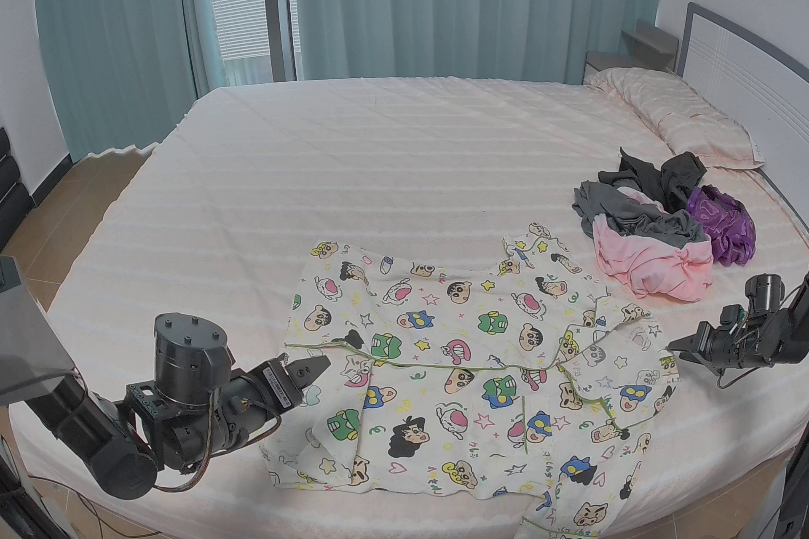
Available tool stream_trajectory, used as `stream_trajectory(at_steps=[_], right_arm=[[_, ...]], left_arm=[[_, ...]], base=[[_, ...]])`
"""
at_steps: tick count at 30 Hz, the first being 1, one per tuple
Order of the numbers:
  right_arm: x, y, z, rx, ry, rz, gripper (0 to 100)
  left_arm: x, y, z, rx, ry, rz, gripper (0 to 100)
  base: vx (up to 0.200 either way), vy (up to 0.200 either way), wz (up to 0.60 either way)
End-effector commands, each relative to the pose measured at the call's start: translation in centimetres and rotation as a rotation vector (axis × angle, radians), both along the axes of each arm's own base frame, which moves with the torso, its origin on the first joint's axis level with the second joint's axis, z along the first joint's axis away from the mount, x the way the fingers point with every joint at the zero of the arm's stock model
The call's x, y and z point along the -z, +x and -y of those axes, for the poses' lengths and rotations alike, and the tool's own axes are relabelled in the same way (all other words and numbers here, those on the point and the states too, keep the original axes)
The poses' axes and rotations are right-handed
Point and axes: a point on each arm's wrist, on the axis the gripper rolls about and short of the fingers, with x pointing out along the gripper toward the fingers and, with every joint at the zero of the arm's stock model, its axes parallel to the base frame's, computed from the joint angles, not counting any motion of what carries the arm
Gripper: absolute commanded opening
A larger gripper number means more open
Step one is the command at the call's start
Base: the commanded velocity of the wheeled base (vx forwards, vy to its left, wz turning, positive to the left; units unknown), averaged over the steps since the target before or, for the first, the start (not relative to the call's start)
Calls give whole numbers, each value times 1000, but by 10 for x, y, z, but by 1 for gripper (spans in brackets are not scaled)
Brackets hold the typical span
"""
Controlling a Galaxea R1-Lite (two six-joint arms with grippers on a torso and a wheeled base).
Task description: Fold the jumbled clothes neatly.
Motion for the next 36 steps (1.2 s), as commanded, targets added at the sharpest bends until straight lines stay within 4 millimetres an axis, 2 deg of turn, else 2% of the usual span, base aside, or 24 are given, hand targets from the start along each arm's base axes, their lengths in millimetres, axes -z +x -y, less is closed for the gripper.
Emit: stream_trajectory(at_steps=[1, 12, 21, 31, 32, 36], right_arm=[[-9, -5, -2, 7, 0, 29, 100], [-39, -24, -18, 55, 48, 67, 100], [-37, -27, -18, 60, 51, 56, 100], [-35, -33, -21, 56, 44, 80, 100], [-35, -33, -21, 56, 44, 82, 100], [-34, -34, -21, 57, 47, 77, 100]], left_arm=[[12, -5, 9, 33, -14, -63, 100], [42, -9, 23, 27, -31, -202, 100], [51, -14, 28, 46, -10, -235, 100], [55, 2, 40, 12, -65, -233, 100], [55, 2, 39, 8, -65, -235, 0], [55, 3, 33, -24, -52, -232, 0]], base=[[0, 0, 0], [0, 0, 0], [0, 0, 0], [0, 0, 0], [0, 0, 0], [0, 0, 0]])
